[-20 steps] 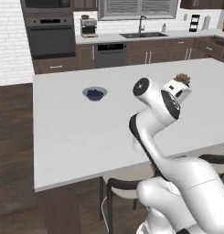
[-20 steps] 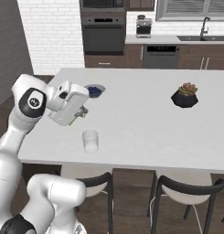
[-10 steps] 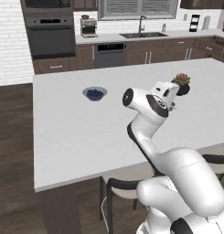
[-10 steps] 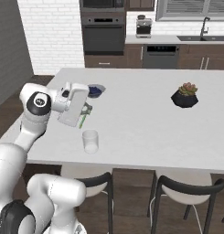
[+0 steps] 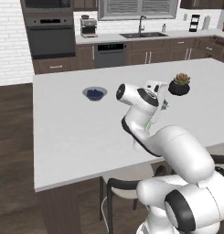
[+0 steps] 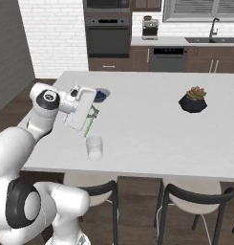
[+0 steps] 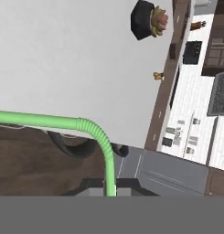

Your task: Take a straw from the drawer in front and place it inside the glass cup on the dining counter.

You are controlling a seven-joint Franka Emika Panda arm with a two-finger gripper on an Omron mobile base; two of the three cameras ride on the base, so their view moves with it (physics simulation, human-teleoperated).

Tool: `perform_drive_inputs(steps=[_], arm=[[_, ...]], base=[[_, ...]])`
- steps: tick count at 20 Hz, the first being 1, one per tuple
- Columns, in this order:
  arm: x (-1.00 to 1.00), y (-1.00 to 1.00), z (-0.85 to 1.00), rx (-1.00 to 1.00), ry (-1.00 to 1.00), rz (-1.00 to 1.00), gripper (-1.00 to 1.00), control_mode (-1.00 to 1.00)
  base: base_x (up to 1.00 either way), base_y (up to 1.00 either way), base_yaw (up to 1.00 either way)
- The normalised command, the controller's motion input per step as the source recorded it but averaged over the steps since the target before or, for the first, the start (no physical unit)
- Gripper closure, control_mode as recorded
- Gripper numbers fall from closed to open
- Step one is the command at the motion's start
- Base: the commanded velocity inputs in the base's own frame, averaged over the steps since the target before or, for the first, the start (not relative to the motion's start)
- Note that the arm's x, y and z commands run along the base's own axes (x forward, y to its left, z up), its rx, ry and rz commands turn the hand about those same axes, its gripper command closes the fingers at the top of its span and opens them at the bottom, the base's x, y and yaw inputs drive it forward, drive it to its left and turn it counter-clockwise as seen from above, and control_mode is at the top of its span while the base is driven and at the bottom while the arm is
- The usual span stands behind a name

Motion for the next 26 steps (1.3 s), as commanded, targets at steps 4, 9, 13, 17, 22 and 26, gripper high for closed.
perform_drive_inputs(steps=[4,9,13,17,22,26], arm=[[0.32,0.04,-0.22,-0.14,0.00,0.00,1.00,-1.00],[0.23,0.00,-0.39,-0.16,0.00,0.00,1.00,-1.00],[0.22,0.00,-0.28,-0.11,0.00,0.00,1.00,-1.00],[0.26,0.00,-0.09,-0.03,0.00,0.00,1.00,-1.00],[0.26,0.01,-0.06,0.00,0.00,0.00,1.00,-1.00],[0.14,0.09,-0.08,0.00,0.00,0.00,1.00,-1.00]], base=[[0.00,0.00,0.00],[0.00,0.00,0.00],[0.00,0.00,0.00],[0.00,0.00,0.00],[0.00,0.00,0.00],[0.00,0.00,0.00]])
